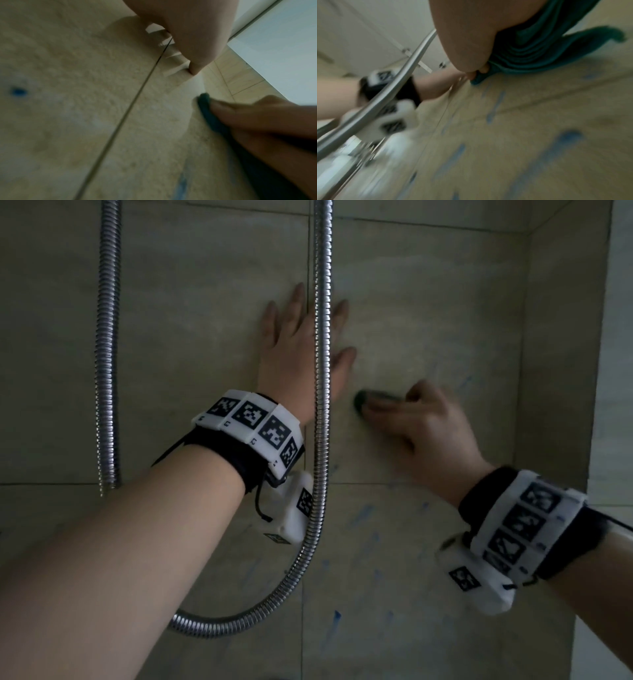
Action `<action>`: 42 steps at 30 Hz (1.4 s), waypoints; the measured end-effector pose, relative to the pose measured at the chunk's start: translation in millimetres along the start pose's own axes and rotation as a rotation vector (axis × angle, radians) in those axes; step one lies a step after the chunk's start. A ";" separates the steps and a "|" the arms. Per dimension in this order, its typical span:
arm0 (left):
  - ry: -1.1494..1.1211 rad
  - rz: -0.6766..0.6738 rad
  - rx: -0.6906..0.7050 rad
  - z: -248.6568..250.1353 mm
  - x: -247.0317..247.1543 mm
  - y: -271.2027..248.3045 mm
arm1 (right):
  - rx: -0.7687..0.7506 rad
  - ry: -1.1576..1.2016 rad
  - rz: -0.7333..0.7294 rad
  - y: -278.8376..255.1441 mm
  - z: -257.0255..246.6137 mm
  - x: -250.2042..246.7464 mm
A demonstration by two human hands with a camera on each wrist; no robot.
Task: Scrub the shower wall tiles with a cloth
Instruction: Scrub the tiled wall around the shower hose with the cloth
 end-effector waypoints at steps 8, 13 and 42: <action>-0.011 0.009 0.038 -1.8 1.5 -0.8 | 0.151 -0.072 0.027 5.2 27.5 -25.5; -0.021 0.024 0.039 -1.4 3.0 -1.9 | 0.126 -0.013 0.023 3.9 -0.5 -5.9; 0.037 -0.085 0.068 32.4 10.6 13.6 | 0.109 0.058 -0.088 -13.4 7.1 -15.5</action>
Point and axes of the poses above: each hand's wrist, its own y-axis towards the middle knuckle, its own x-axis out of the palm, z = x × y, the point moved 5 cm from there along y, towards the middle knuckle, and after that the axes turned 15 degrees about -x, right-handed, at the moved point
